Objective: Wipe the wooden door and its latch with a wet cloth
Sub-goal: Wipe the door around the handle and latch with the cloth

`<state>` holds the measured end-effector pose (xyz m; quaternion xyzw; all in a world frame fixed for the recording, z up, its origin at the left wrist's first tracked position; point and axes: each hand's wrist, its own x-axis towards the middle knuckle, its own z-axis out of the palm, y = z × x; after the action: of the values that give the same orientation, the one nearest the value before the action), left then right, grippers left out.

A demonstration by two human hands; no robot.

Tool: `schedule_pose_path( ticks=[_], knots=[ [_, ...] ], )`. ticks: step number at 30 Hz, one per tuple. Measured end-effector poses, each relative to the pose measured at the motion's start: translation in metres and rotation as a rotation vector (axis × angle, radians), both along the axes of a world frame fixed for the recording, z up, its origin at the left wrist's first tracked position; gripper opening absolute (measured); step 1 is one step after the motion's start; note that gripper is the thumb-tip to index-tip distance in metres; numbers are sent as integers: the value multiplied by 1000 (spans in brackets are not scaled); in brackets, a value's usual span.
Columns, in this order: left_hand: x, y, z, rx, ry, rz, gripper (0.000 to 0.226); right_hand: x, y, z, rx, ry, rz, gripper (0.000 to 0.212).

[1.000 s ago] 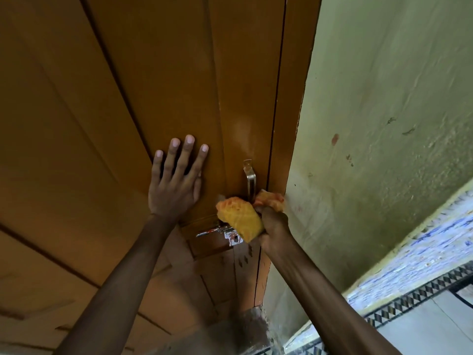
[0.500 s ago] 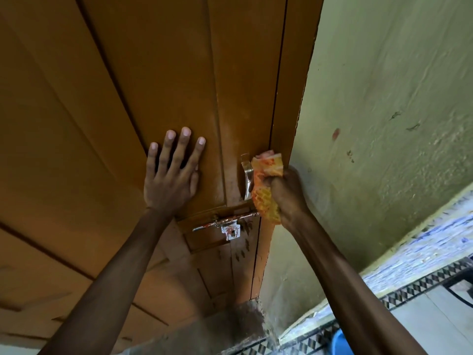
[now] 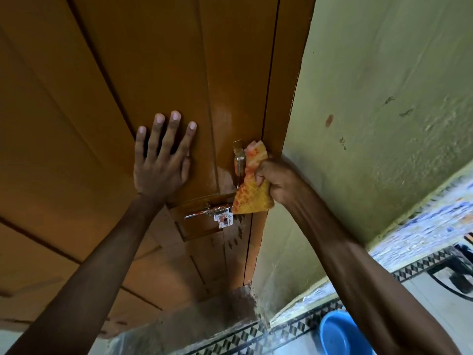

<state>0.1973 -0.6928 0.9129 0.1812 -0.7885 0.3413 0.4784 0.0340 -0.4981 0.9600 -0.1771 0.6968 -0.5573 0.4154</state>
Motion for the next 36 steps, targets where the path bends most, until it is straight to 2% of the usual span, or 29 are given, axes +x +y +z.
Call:
schedule_pose_path(
  ticks=[3,6,7,8,10,12,15,20,21,22,24,25,26,27,29,32,34,36],
  knots=[
    [3,0,0,0,8,4,59,8,-4,-9,40,28,26,47],
    [2,0,4,-7,2,-10,59,11,-10,-22,15,137,26,22],
    [1,-1,5,-11,-1,-8,59,9,-13,-23,88,252,24,44],
    [0,0,6,-10,-3,-8,60,7,-13,-25,185,417,58,53],
    [-1,2,5,1,-8,-10,61,10,-8,-27,362,769,128,40],
    [-1,3,5,1,-6,-9,62,9,0,-30,418,1004,177,43],
    [-1,3,7,2,-10,-14,63,7,2,-33,468,1095,168,43],
    [2,0,7,7,-38,4,65,12,-12,-27,480,1103,34,21],
    [2,-2,6,6,-39,11,66,13,-15,-28,445,1036,-11,25],
    [2,-3,4,5,-41,18,66,13,-15,-30,363,844,-58,32],
    [2,-2,0,6,-44,17,65,14,-10,-31,107,220,-76,38],
    [1,0,-1,7,-44,11,65,11,-6,-33,25,23,-59,32],
    [1,0,-2,9,-42,3,65,9,-1,-34,0,-40,-6,24],
    [1,0,-3,9,-40,-2,66,8,3,-32,11,-23,54,21],
    [-1,1,-3,3,-39,-9,66,5,5,-37,58,178,114,20],
    [-1,5,-3,12,-27,-14,65,4,3,-45,114,527,135,31],
    [0,5,-2,10,-19,-13,64,7,-1,-48,256,769,143,31],
    [0,4,2,10,-20,-12,63,9,-2,-43,472,1116,112,29]
  ],
)
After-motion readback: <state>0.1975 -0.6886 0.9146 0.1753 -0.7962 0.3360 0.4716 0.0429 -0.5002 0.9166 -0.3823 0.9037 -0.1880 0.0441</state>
